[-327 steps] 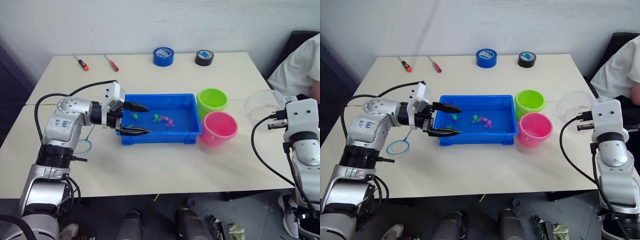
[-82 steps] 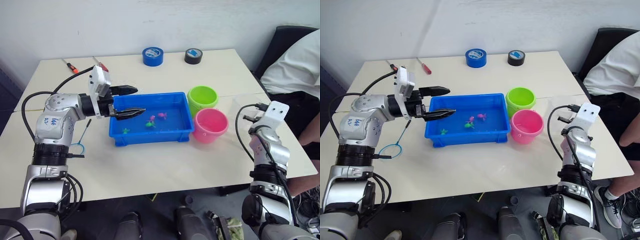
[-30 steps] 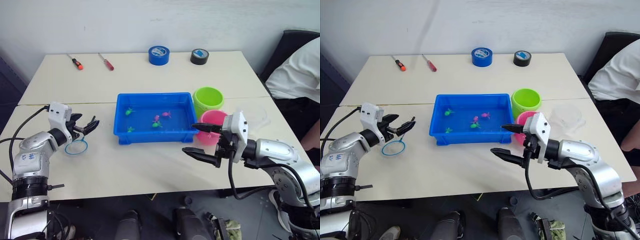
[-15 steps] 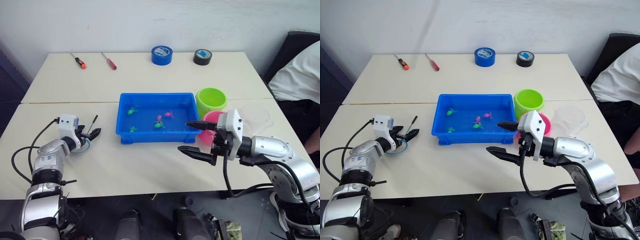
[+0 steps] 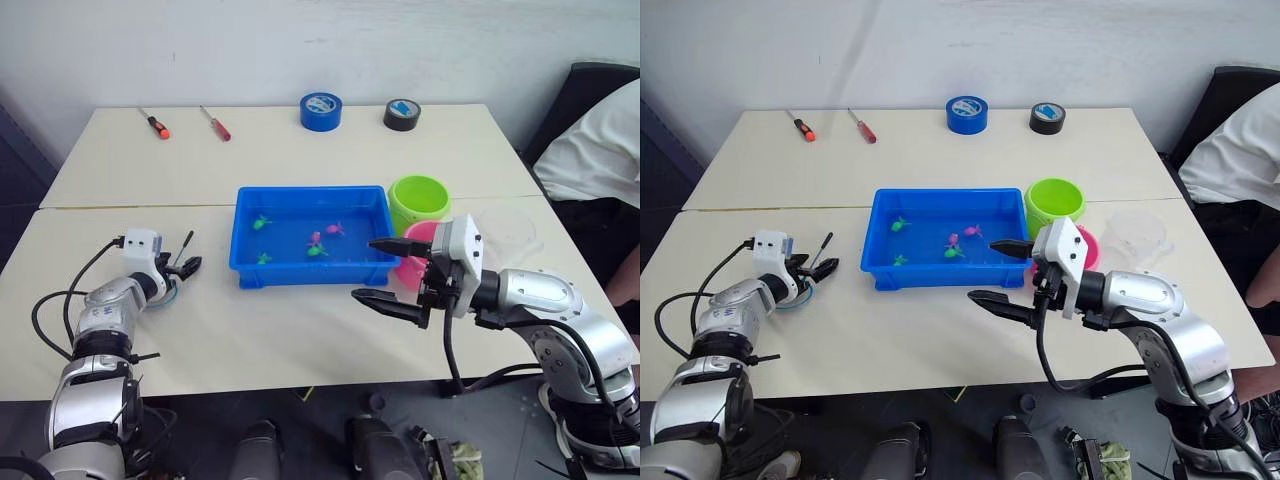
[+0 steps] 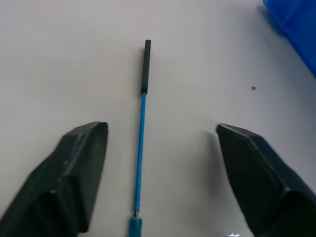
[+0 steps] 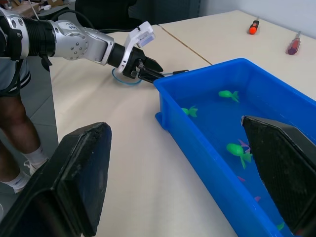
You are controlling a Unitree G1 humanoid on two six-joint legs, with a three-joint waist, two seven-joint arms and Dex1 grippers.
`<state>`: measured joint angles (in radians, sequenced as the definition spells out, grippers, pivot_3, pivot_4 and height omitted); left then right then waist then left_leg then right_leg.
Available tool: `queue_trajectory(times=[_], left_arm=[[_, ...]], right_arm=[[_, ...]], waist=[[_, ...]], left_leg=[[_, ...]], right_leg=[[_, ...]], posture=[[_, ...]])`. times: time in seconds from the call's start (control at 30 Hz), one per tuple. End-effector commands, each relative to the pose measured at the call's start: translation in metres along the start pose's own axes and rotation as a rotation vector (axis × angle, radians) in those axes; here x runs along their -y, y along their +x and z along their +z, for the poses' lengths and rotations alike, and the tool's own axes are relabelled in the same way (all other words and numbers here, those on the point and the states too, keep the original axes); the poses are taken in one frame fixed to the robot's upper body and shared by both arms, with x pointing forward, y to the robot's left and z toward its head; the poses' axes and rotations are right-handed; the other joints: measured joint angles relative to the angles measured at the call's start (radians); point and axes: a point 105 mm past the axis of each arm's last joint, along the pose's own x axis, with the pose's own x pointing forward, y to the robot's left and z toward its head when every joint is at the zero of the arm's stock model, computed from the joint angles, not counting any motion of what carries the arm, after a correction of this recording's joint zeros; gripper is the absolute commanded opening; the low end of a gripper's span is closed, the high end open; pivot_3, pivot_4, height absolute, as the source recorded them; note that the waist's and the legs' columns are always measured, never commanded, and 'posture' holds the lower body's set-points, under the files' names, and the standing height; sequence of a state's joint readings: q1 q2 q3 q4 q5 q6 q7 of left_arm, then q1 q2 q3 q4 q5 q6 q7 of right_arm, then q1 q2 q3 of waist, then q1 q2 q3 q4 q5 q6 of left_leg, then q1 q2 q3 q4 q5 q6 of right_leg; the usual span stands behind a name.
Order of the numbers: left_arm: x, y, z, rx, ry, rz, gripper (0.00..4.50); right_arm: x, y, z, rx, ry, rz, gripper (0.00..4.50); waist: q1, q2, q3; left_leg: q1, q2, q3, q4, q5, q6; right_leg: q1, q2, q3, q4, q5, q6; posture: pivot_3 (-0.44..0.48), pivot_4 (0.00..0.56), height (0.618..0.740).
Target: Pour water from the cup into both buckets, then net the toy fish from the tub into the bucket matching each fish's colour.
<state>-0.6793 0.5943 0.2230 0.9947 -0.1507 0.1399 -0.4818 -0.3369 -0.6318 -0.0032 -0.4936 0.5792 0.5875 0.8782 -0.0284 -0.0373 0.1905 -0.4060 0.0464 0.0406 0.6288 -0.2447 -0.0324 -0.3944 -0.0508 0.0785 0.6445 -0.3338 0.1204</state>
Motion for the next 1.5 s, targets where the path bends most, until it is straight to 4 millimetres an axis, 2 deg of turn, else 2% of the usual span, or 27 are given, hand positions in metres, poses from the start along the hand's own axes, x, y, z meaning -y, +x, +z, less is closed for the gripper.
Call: queue_trajectory(times=[0.03, 0.17, 0.2, 0.47, 0.6, 0.67, 0.73, 0.8, 0.83, 0.9, 0.93, 1.03, 1.17, 1.23, 1.3, 1.37, 1.5], left_arm=[[0.004, 0.001, -0.015, -0.065, 0.023, -0.015, 1.99], [0.004, 0.001, -0.016, -0.076, 0.034, -0.015, 0.29], [0.003, 0.001, -0.017, -0.076, 0.031, -0.013, 0.08], [0.001, 0.0, -0.013, -0.056, 0.033, -0.009, 0.08], [-0.021, -0.015, 0.023, 0.039, 0.095, 0.029, 0.08], [-0.029, -0.025, 0.041, 0.065, 0.193, 0.028, 0.08], [-0.035, -0.039, 0.082, 0.144, 0.265, 0.006, 0.08], [-0.033, -0.047, 0.105, 0.184, 0.321, -0.019, 0.08], [-0.026, -0.051, 0.125, 0.219, 0.376, -0.056, 0.08], [-0.013, -0.057, 0.151, 0.258, 0.449, -0.122, 0.08], [0.01, -0.06, 0.169, 0.295, 0.505, -0.226, 0.08], [0.066, -0.067, 0.192, 0.341, 0.596, -0.502, 0.08], [0.12, -0.077, 0.179, 0.277, 0.647, -0.811, 0.08], [0.152, -0.078, 0.167, 0.232, 0.682, -0.977, 0.08], [0.177, -0.081, 0.158, 0.204, 0.703, -1.112, 0.08], [0.19, -0.085, 0.152, 0.186, 0.715, -1.205, 0.08], [0.204, -0.086, 0.145, 0.167, 0.746, -1.293, 0.08]], right_arm=[[-0.001, 0.001, 0.009, 0.032, -0.039, 0.006, 4.5], [-0.001, 0.001, 0.008, 0.031, -0.038, 0.001, 4.5], [-0.001, 0.0, 0.008, 0.031, -0.037, 0.0, 4.5], [0.0, 0.001, 0.009, 0.038, -0.043, -0.007, 4.5], [0.003, 0.0, 0.01, 0.045, -0.048, -0.018, 4.5], [0.005, -0.001, 0.01, 0.046, -0.049, -0.025, 4.5], [0.008, -0.002, 0.011, 0.045, -0.045, -0.029, 4.5], [0.009, -0.003, 0.011, 0.043, -0.043, -0.03, 4.5], [0.01, -0.003, 0.011, 0.042, -0.041, -0.029, 4.5], [0.012, -0.003, 0.011, 0.039, -0.037, -0.028, 4.5], [0.014, -0.003, 0.013, 0.038, -0.039, -0.029, 4.5], [0.02, -0.003, 0.015, 0.033, -0.043, -0.038, 4.5], [0.031, -0.001, 0.018, 0.003, -0.036, -0.077, 4.5], [0.034, 0.001, 0.02, -0.005, -0.023, -0.081, 4.5], [0.036, 0.001, 0.02, -0.021, -0.019, -0.087, 4.5], [0.036, 0.001, 0.018, -0.047, -0.012, -0.086, 4.5], [0.035, 0.001, 0.017, -0.077, 0.003, -0.072, 4.5]], waist=[[0.001, 0.0, 0.0], [0.003, 0.0, 0.0], [0.003, 0.0, 0.0], [0.003, 0.0, 0.0], [0.0, 0.0, 0.0], [-0.005, -0.001, 0.0], [-0.006, -0.002, 0.001], [-0.002, -0.002, 0.001], [-0.001, -0.002, 0.001], [0.004, -0.002, 0.001], [0.006, -0.002, 0.001], [0.01, -0.002, 0.001], [-0.001, -0.002, 0.001], [-0.005, -0.002, 0.002], [-0.003, -0.001, 0.002], [-0.002, 0.0, 0.002], [-0.005, 0.0, 0.003]], left_leg=[[0.0, 0.0, 0.0, 0.0, 0.0, 0.0], [0.0, -0.001, 0.0, 0.0, 0.0, 0.0], [0.0, -0.001, 0.0, 0.0, 0.0, 0.0], [0.0, -0.002, 0.0, 0.0, 0.0, 0.0], [0.0, -0.001, 0.0, 0.0, 0.0, 0.0], [-0.001, -0.001, 0.0, 0.0, 0.0, 0.0], [-0.001, 0.0, 0.0, -0.001, 0.0, -0.001], [-0.002, 0.001, -0.001, -0.001, 0.0, -0.002], [-0.002, 0.001, -0.001, -0.001, 0.0, -0.002], [-0.002, 0.0, -0.001, -0.001, 0.0, -0.002], [-0.002, -0.001, -0.002, -0.001, 0.0, -0.002], [-0.003, -0.004, -0.001, -0.001, 0.001, 0.0], [-0.004, -0.005, 0.0, -0.001, 0.0, 0.002], [-0.004, -0.004, 0.0, -0.001, 0.0, 0.002], [-0.004, -0.002, 0.0, -0.001, 0.001, 0.001], [-0.004, -0.002, 0.0, 0.0, 0.001, 0.0], [-0.004, 0.001, 0.0, 0.0, 0.001, 0.0]], right_leg=[[0.0, 0.0, 0.0, 0.0, 0.0, 0.0], [0.0, -0.002, -0.001, -0.001, 0.0, 0.0], [0.001, -0.002, -0.001, -0.001, 0.0, 0.0], [0.001, -0.007, -0.003, -0.001, 0.0, 0.0], [0.001, -0.007, -0.004, -0.001, 0.0, 0.0], [0.001, -0.007, -0.004, -0.001, 0.0, 0.0], [0.0, -0.006, -0.004, -0.001, 0.0, 0.0], [-0.001, -0.006, -0.005, 0.0, -0.001, -0.001], [-0.001, -0.006, -0.006, 0.0, -0.001, -0.002], [0.0, -0.007, -0.007, 0.0, -0.001, -0.003], [0.001, -0.007, -0.008, -0.001, -0.002, -0.003], [0.001, -0.009, -0.014, -0.002, -0.002, -0.003], [0.001, -0.012, -0.018, -0.002, -0.002, -0.003], [0.0, -0.011, -0.018, -0.002, -0.002, -0.003], [-0.001, -0.007, -0.018, -0.001, -0.002, -0.003], [-0.001, -0.004, -0.018, 0.0, -0.002, -0.004], [-0.002, 0.001, -0.016, 0.001, -0.002, -0.004]], posture=[[0.0, 0.15, 0.734], [0.0, 0.15, 0.734], [0.0, 0.15, 0.734], [0.0, 0.15, 0.734], [0.0, 0.15, 0.734], [0.0, 0.15, 0.734], [0.0, 0.15, 0.734], [0.0, 0.15, 0.734], [0.0, 0.15, 0.734], [0.0, 0.15, 0.734], [0.0, 0.15, 0.734], [0.0, 0.15, 0.734], [0.0, 0.15, 0.734], [0.0, 0.15, 0.734], [0.0, 0.15, 0.734], [0.0, 0.15, 0.734], [0.0, 0.15, 0.734]])
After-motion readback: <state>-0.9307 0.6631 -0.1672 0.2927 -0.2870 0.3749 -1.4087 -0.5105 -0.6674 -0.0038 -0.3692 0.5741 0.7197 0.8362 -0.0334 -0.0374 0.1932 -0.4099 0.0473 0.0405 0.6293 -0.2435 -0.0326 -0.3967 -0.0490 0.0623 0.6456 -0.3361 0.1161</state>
